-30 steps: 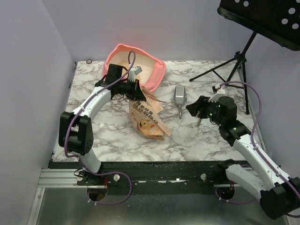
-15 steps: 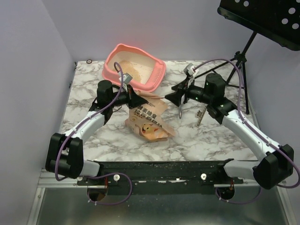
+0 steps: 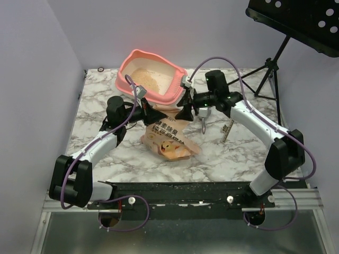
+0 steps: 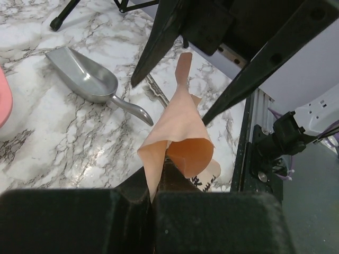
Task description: Fill the litter box with clean litter
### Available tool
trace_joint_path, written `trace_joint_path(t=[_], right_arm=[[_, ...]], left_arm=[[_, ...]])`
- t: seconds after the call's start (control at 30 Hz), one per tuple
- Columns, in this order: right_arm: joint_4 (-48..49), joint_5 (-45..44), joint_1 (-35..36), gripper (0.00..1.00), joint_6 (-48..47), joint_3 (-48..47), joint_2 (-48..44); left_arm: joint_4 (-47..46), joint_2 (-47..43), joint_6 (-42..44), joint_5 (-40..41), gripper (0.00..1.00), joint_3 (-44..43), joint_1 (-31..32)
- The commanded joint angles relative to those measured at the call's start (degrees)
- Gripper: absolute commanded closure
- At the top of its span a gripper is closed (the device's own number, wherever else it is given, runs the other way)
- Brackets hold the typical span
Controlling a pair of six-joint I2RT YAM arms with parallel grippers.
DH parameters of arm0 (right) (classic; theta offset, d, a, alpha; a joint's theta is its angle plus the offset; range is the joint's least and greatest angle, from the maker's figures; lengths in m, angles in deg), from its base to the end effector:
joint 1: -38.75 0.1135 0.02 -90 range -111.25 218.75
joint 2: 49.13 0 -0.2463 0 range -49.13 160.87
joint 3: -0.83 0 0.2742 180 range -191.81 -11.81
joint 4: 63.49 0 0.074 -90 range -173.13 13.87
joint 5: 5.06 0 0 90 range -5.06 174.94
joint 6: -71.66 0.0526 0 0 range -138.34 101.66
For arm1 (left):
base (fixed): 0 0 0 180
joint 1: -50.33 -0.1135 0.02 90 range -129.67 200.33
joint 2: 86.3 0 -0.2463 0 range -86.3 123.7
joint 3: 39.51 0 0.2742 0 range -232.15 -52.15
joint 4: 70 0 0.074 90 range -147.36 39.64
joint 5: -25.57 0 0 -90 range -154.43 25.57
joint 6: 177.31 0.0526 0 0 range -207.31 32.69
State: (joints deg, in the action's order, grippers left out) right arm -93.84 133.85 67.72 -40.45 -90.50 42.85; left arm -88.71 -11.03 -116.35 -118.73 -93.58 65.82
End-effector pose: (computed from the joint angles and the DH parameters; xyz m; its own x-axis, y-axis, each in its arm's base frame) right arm 0.3270 0.2264 0.3006 -0.0849 -0.3298 -0.9402 -0.9882 0.1489 0.0370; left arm 0.2947 -0.1260 0.2480 -0.4918 -0.1576 -0.8563 0.7995 0.3078 -0.5158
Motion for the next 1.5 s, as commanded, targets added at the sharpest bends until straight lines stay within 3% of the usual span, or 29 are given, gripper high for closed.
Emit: trace_joint_path(t=[0.0, 0.13, 0.2, 0.23, 0.27, 0.3, 0.33, 0.37, 0.43, 0.5, 0.63, 0.87, 1.1, 1.17, 1.37, 1.47], right_arm=[[-8.9, 3.1, 3.7, 0.25, -5.7, -3.7, 3.1], [-10.6, 3.0, 6.4, 0.26, -6.1, -4.6, 5.3], [-10.9, 2.0, 7.1, 0.35, -5.5, -5.4, 6.4], [-11.0, 0.9, 7.4, 0.55, -5.0, -5.8, 6.6], [-10.1, -0.6, 7.8, 0.92, -4.0, -6.1, 6.5], [-9.1, -2.2, 8.1, 0.99, -3.0, -6.1, 6.0], [-7.4, -3.6, 8.5, 0.99, -2.2, -5.7, 5.0], [-6.1, -5.4, 9.2, 1.00, -1.9, -5.4, 3.9], [-4.0, -8.5, 10.6, 0.99, -1.1, -5.5, 1.9], [-4.7, -10.8, 11.6, 0.99, -1.1, -7.5, 0.9], [-9.6, -15.0, 12.9, 0.99, -1.7, -15.5, 2.3], [-18.0, -25.0, 17.7, 0.99, -2.1, -34.9, 9.0], [-27.0, -31.8, 24.0, 1.00, -4.3, -49.6, 15.5], [-27.9, -32.4, 24.8, 1.00, -4.3, -48.9, 16.1], [-19.0, -31.3, 24.9, 1.00, -1.1, -32.4, 12.8], [-17.6, -31.2, 25.0, 0.99, -0.1, -29.7, 12.3]], left_arm=[[-9.3, -3.4, -0.8, -1.7, 1.00, -0.6, 0.5], [-9.7, -4.4, -0.3, -0.5, 1.00, -0.1, 0.4], [-10.9, -5.7, -0.4, 0.3, 1.00, 0.5, 0.4], [-11.7, -6.5, -0.4, 1.1, 1.00, 1.0, 0.4], [-11.8, -7.7, 0.0, 2.4, 0.99, 1.3, 0.4], [-10.6, -8.9, 1.2, 4.1, 0.93, 1.4, 0.4], [-7.8, -10.5, 2.7, 6.5, 0.78, 1.3, 0.4], [-4.3, -12.2, 4.9, 8.9, 0.55, 0.7, 0.4], [7.3, -15.1, 11.6, 14.5, 0.01, -2.1, 0.5], [20.3, -17.3, 18.0, 20.1, 0.01, -6.1, 0.8], [35.8, -21.6, 26.3, 32.0, 0.01, -11.2, 1.5], [40.0, -31.7, 27.8, 50.0, 0.01, -8.0, 1.7], [40.6, -33.4, 28.8, 53.8, 0.01, -4.1, 1.7], [40.1, -34.0, 28.8, 53.9, 0.01, -3.8, 1.9], [40.1, -34.7, 31.1, 53.9, 0.01, -3.3, 3.7], [40.3, -35.1, 32.5, 53.9, 0.01, -3.1, 5.2]])
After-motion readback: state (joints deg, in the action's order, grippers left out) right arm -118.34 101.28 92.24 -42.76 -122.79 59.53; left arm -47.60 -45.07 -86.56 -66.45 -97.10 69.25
